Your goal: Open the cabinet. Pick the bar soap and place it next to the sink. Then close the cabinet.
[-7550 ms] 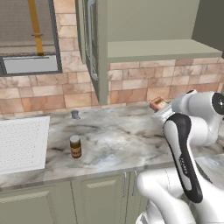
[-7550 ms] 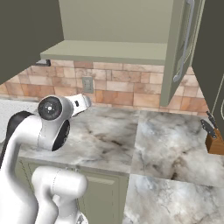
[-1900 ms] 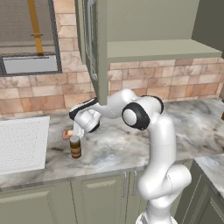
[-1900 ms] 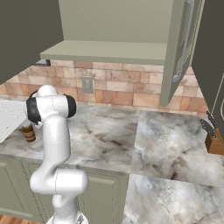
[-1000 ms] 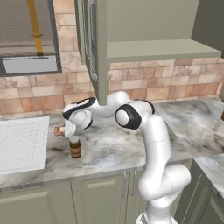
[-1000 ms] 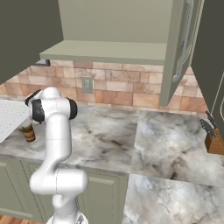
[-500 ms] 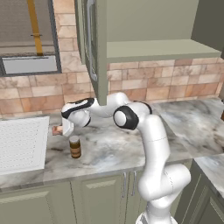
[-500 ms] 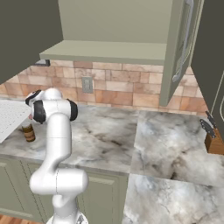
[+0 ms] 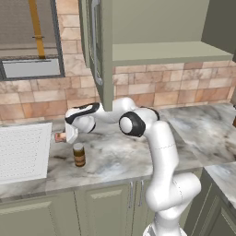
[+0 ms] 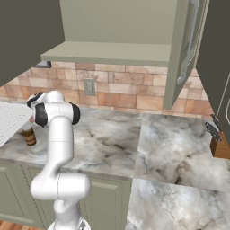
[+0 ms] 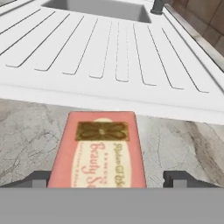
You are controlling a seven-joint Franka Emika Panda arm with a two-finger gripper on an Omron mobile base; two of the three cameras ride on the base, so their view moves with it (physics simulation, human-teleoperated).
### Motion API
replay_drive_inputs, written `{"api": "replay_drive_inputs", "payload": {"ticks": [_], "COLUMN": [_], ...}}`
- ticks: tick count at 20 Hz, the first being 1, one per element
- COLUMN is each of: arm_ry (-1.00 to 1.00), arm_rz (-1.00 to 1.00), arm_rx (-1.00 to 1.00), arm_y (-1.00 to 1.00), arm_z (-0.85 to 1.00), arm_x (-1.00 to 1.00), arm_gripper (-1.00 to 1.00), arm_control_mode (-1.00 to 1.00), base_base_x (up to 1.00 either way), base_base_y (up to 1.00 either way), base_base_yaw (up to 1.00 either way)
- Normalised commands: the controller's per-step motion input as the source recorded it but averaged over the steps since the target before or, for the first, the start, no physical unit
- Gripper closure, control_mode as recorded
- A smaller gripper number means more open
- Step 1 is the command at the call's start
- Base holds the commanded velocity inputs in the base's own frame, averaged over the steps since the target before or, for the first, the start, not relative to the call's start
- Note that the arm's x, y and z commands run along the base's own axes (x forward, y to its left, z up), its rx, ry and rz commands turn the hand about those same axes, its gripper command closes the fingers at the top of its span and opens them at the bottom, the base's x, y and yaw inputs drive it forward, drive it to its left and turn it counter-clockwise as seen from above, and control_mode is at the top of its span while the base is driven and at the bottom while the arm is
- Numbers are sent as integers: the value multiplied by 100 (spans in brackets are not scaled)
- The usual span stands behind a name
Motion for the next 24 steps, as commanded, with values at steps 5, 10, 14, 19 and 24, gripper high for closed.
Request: {"api": "replay_drive_inputs", "payload": {"ticks": [5,10,14,19,24], "arm_ry": [0,0,0,0,-2], "arm_rz": [3,4,1,0,0], "arm_rx": [0,0,-1,0,0], "arm_y": [-10,-19,-18,-33,-34], "arm_z": [-6,-7,-3,0,0], "arm_x": [0,-6,-17,-26,-34], "arm_gripper": [-100,-100,-100,-100,-100], "arm_control_mode": [-100,-100,-100,-100,-100], "base_base_x": [0,0,0,0,0], "base_base_y": [0,0,0,0,0], "base_base_yaw": [0,0,0,0,0]}}
